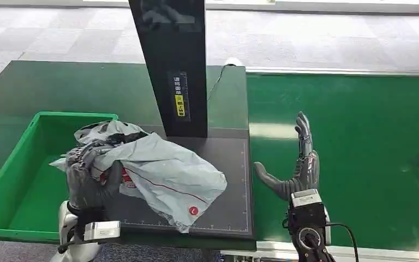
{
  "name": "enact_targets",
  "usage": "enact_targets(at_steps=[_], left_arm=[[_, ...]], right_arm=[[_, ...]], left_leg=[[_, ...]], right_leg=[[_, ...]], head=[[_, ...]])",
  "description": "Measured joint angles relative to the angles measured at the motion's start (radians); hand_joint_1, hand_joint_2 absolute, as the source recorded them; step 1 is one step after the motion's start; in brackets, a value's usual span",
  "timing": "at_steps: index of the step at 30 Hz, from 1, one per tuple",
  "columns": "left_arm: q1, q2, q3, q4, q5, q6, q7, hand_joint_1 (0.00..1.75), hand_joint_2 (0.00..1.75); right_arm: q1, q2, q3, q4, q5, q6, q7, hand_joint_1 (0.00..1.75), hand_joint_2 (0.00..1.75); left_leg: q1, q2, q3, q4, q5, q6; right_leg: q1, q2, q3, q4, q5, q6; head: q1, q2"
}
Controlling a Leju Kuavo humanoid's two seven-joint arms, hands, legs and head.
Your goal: Moved the parcel from conveyor to table for the left to box.
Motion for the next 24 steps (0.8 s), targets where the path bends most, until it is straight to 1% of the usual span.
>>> enact_targets(at_steps=[3,6,8,11,16,19,24], left_arm=[[0.005,0.004,0.034,-0.046,-0.017,0.063,0.028,1.75,1.75],[0.005,0.004,0.093,-0.062,-0.007,0.078,0.108,1.75,1.75],[0.004,0.005,0.156,-0.059,0.020,0.062,0.162,1.75,1.75],[-0.019,0.005,0.260,-0.018,0.033,-0.011,0.282,1.75,1.75],[-0.072,0.017,0.412,0.134,-0.025,-0.178,0.508,1.75,1.75],[-0.113,0.044,0.490,0.259,-0.057,-0.206,0.575,1.75,1.75],[-0.212,0.123,0.591,0.500,-0.084,-0.241,0.660,1.75,1.75]], right_arm=[[0.001,-0.002,-0.001,0.000,-0.002,0.000,-0.004,0.00,1.75],[0.001,-0.001,-0.001,0.000,-0.002,-0.011,-0.011,0.00,1.75],[0.001,0.000,-0.001,0.000,-0.002,-0.019,-0.013,0.00,1.75],[0.005,0.003,-0.001,-0.002,0.011,-0.031,-0.011,0.00,1.75],[0.033,0.013,-0.008,-0.023,0.054,-0.027,0.003,0.00,1.75],[0.041,0.021,-0.011,-0.032,0.070,-0.011,0.010,0.00,1.75],[0.042,0.030,-0.016,-0.045,0.079,0.002,0.021,0.00,1.75]], left_leg=[[0.000,0.000,0.000,0.000,0.000,0.000],[0.000,0.000,0.000,0.000,0.000,0.000],[0.000,0.001,0.000,0.000,0.000,0.000],[0.000,0.001,0.000,0.000,0.000,0.000],[0.000,0.003,0.000,0.000,0.000,0.000],[0.000,0.004,0.000,0.000,0.000,0.000],[0.001,0.004,0.000,0.000,0.000,0.000]], right_leg=[[0.000,0.000,0.000,0.000,0.000,0.000],[0.000,0.000,0.000,0.000,0.000,0.000],[0.000,0.000,0.000,0.000,0.000,0.000],[0.000,0.000,0.000,0.000,0.000,0.000],[0.001,0.002,0.000,0.000,0.000,0.000],[0.001,0.003,-0.001,0.000,0.000,0.000],[0.001,0.004,-0.001,0.000,0.000,0.000]], head=[[0.000,0.000],[0.000,0.000],[0.000,0.000],[0.000,0.000],[0.000,0.000],[0.000,0.000],[0.000,0.000]])
